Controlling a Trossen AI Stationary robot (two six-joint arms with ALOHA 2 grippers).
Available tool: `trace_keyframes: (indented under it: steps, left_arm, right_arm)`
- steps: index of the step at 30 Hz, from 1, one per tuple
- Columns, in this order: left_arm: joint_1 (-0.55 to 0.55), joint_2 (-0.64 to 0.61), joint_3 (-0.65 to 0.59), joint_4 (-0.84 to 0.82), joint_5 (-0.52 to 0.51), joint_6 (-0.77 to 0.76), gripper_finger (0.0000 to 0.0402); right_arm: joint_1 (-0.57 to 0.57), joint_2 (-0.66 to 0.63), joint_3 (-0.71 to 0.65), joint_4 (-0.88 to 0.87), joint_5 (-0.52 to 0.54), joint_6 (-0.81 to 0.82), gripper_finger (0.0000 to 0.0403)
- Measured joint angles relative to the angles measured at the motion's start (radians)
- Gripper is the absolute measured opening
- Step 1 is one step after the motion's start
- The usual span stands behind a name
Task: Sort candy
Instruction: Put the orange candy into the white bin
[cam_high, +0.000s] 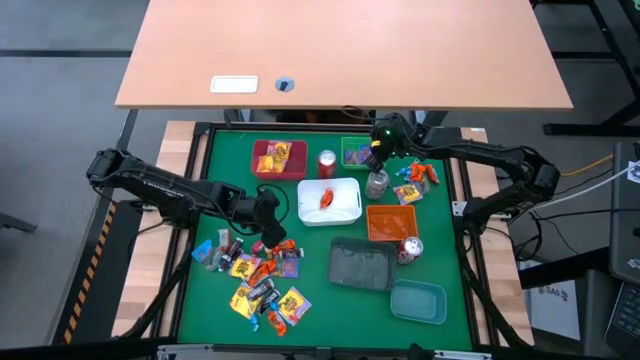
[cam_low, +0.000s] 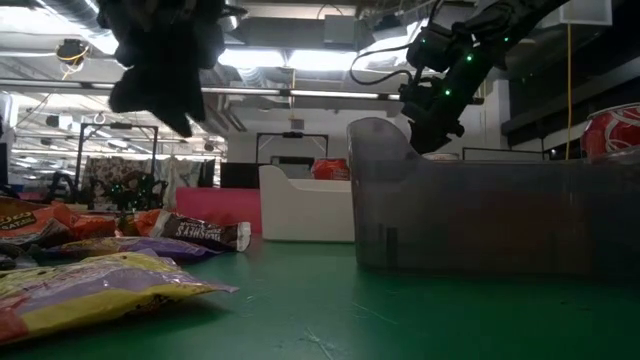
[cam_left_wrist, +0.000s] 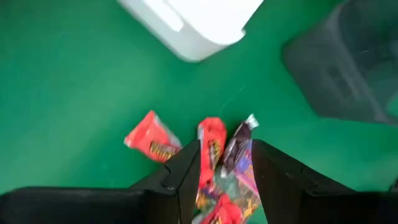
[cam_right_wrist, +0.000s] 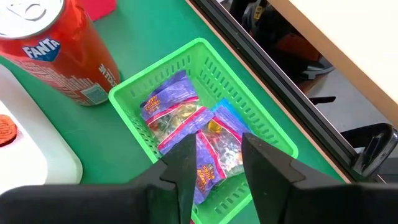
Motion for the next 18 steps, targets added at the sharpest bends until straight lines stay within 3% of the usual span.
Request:
trace_keyframes:
  steps: [6, 18]
  left_arm:
    - [-0.015, 0.082, 0.0, 0.002, 0.042, -0.125, 0.0132]
    - [0.012, 0.251, 0.0, 0.006, 0.061, -0.202, 0.0132]
  right_arm:
    - [0.001, 0.0, 0.0, 0.0, 0.0, 0.001, 0.0127]
    - [0.001, 0.0, 0.0, 0.0, -0.001, 0.002, 0.0127]
